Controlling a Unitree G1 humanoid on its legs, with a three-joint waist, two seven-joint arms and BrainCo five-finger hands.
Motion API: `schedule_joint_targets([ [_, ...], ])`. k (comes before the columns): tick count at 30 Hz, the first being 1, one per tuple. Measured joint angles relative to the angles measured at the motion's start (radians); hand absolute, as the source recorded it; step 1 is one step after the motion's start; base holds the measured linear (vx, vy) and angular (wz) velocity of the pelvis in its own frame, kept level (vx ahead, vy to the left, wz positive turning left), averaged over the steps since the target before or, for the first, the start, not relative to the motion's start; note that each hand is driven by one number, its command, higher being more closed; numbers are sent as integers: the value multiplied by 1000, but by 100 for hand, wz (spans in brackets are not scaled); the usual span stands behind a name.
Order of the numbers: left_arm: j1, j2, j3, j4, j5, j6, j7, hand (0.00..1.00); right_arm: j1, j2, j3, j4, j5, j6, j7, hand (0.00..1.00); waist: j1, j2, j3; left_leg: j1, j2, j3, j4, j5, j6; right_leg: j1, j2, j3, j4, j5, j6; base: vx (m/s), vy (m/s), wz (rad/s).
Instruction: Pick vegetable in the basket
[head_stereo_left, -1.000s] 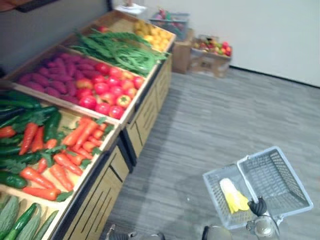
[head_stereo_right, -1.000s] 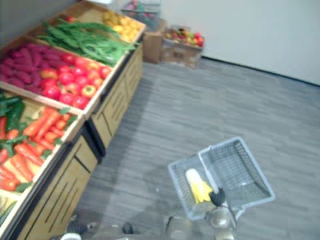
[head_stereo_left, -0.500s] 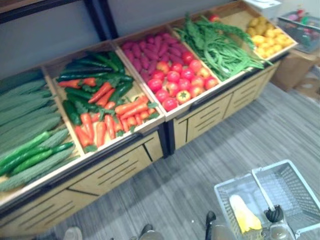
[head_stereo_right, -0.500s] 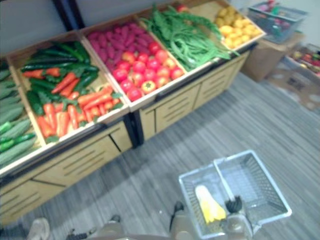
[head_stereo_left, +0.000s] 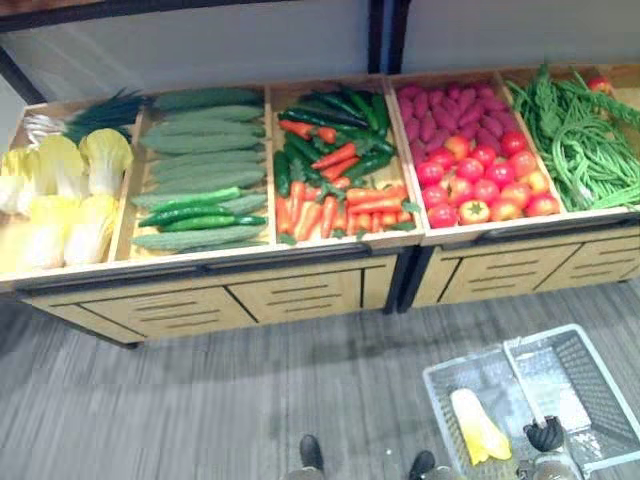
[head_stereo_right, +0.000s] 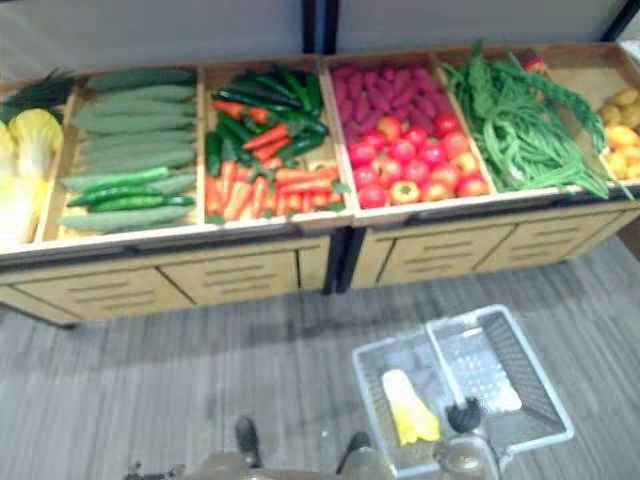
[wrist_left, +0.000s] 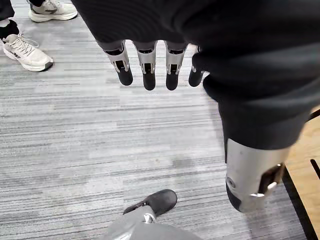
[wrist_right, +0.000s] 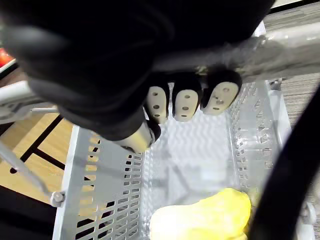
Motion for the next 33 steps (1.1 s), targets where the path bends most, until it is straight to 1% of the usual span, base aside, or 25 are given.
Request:
schedule_joint_targets([
  [5,0,0,1,0,0,0,0,0,-1,0,0,0,0,-1,0,100,1,0,0,2,1,9,0,-1,-2,-4,1,10,0,0,0,0,0,-6],
  [6,1,1,2,1,0,2,0,0,-4,0,0,1,0,-2,1,100,4,-1,1,12,2,26,-2,-4,-5,-5,3,29,1,0,0,5,0,-28],
  [8,-3,3,2,5,0,2,-2,0,2,1,0,3,9,-5,2,100,0,-2,-6,20,3,30,-6,-7,-8,-4,5,42,2,0,0,24,-3,-23],
  [13,-44,14,0,6,0,0,-7,0,18,2,-1,32,72,-5,15,100,-5,-5,-11,30,13,25,-8,-8,-10,9,16,56,3,-1,0,19,-6,-1],
  [15,-59,14,-5,7,2,-1,-9,0,35,7,-1,49,102,-5,33,100,-3,-8,-22,26,18,18,-9,-8,-11,12,21,56,7,-8,-7,-2,-13,7],
  [16,-61,15,-13,7,2,-2,-9,0,39,10,-1,49,108,-5,39,100,-3,-8,-23,25,18,12,-9,-7,-11,11,20,54,15,-20,-2,-5,-21,22],
  [18,-64,21,-39,7,12,-12,-12,0,56,22,0,49,110,-5,47,100,-17,-11,-24,15,16,-22,-9,-10,-16,4,14,49,58,-68,6,0,-33,48],
  [19,-63,28,-47,8,25,-12,-14,0,62,31,-1,49,117,-4,47,100,-29,-20,-21,7,10,-38,-8,-9,-15,-17,3,60,112,-112,4,-3,-42,46],
  [22,-61,41,-60,8,28,-11,-16,0,57,40,0,49,118,-3,47,100,-25,-33,-17,5,9,-36,-8,-8,-19,-49,-2,87,173,-146,-2,23,-46,9],
  [26,-47,42,-55,14,28,-10,-18,0,51,39,0,49,117,-4,47,100,-23,-37,-16,29,17,-19,4,-26,-41,-57,0,115,220,-190,-16,95,-61,-13],
  [27,-50,42,-42,13,28,-11,-19,0,52,40,1,49,117,-4,47,100,-23,-41,-14,9,30,-14,72,-49,-45,-55,-1,120,232,-212,-20,175,-112,-1],
  [28,-54,44,-26,11,28,-12,-20,0,51,41,1,48,119,-4,48,100,-22,-46,-9,-41,54,-13,217,-96,-38,-42,5,137,232,-230,-25,164,-145,8],
  [29,-59,47,-17,10,28,-11,-20,0,52,41,1,47,120,-4,48,100,-27,-55,1,-97,78,-22,366,-117,-10,-25,15,148,233,-237,-35,109,-148,6],
  [30,-57,47,-17,5,28,-11,-20,0,59,37,1,44,121,-4,48,100,-26,-57,10,-142,103,-44,494,-122,-2,-4,24,156,235,-236,-42,126,-170,-9],
  [31,-53,41,-17,4,28,-11,-20,0,63,25,0,40,120,-4,48,100,-15,-49,18,-178,127,-92,626,-119,1,25,32,167,244,-242,-52,131,-125,-21],
  [32,-52,37,-18,4,28,-11,-21,0,65,19,-1,40,120,-4,48,100,-8,-50,22,-199,133,-113,669,-117,3,37,34,168,245,-248,-58,183,-54,-34],
  [33,-49,27,-20,4,27,-11,-26,0,69,8,-5,40,120,-4,47,100,0,-47,25,-204,132,-142,707,-147,-5,55,34,180,243,-257,-68,126,27,-26],
])
